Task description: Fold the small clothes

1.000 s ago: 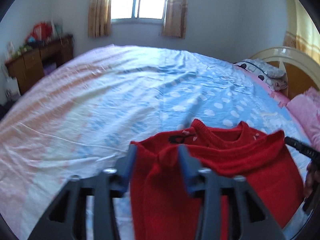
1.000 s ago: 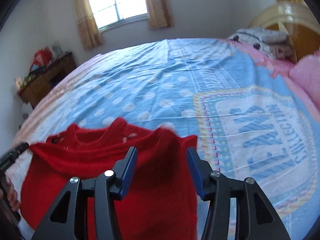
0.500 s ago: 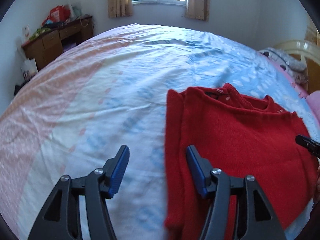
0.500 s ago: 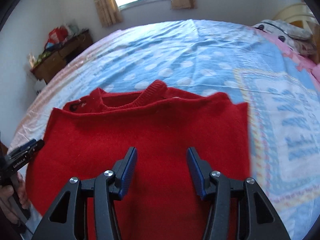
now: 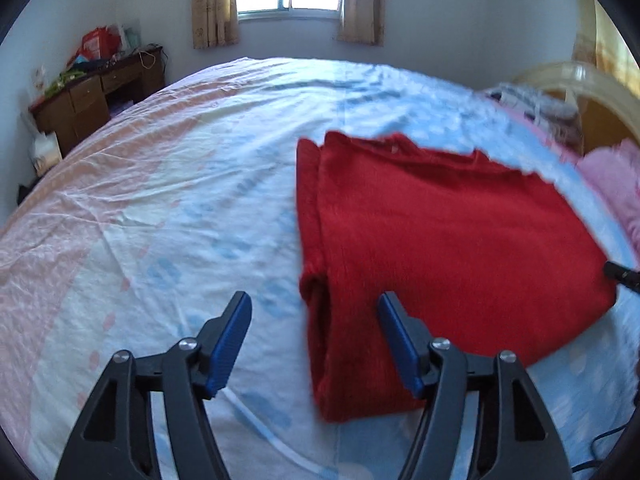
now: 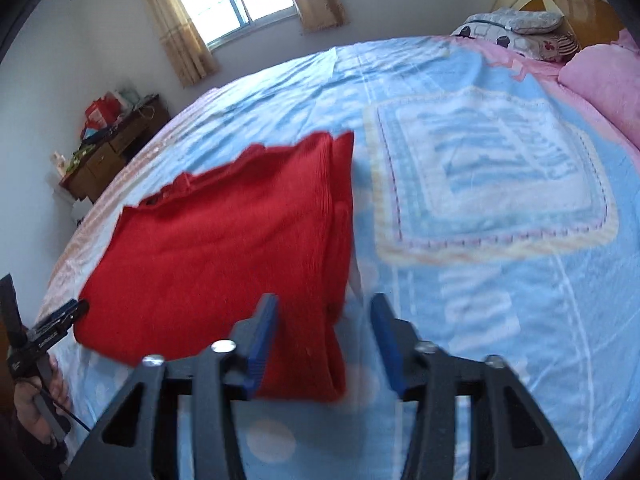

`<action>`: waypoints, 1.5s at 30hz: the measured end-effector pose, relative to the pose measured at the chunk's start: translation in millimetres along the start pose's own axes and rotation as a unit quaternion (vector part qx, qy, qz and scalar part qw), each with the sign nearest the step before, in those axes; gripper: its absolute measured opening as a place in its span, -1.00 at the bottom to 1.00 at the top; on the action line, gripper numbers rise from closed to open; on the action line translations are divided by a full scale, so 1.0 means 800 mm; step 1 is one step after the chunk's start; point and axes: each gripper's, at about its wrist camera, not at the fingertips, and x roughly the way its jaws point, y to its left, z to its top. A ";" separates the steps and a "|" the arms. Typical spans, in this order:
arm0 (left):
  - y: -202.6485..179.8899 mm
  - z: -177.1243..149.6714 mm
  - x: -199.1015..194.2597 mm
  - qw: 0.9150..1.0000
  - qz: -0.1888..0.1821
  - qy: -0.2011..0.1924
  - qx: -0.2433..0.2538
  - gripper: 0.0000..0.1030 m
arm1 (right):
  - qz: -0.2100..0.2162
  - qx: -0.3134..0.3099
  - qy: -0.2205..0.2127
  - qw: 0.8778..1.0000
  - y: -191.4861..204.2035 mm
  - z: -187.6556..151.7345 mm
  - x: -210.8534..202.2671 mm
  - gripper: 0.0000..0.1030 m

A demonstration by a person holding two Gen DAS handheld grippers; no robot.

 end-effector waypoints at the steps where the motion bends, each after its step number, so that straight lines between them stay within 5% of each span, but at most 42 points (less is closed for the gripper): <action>1: 0.000 -0.002 0.003 1.000 -0.004 0.003 -0.003 0.33 | 0.003 0.004 0.007 1.000 -0.002 -0.005 0.002 -0.22; 6: 0.011 -0.008 0.006 1.000 0.003 0.013 -0.020 0.52 | -0.004 -0.012 0.017 1.000 0.003 -0.026 0.004 -0.59; 12: 0.015 -0.013 0.001 1.000 0.004 0.012 -0.029 0.56 | -0.031 -0.029 0.014 0.999 0.013 -0.024 -0.005 -0.58; 18: 0.034 -0.014 -0.008 0.999 0.027 -0.007 -0.036 0.80 | -0.024 -0.069 -0.049 0.996 0.059 -0.015 -0.036 -0.43; 21: 0.036 -0.016 -0.001 0.999 0.024 0.005 -0.039 0.80 | 0.002 -0.096 -0.033 0.995 0.088 -0.013 -0.017 -0.43; 25: 0.034 -0.017 0.004 0.999 0.037 0.014 -0.034 0.87 | -0.013 -0.083 0.007 0.996 0.088 -0.022 0.025 -0.43; 38: 0.031 -0.023 0.000 0.998 0.057 0.006 -0.014 0.99 | -0.051 -0.136 0.006 0.989 0.105 -0.043 0.030 -0.18; 45: 0.028 -0.024 -0.005 0.998 0.063 0.004 -0.003 0.99 | -0.062 -0.106 -0.006 0.992 0.112 -0.049 0.017 -0.06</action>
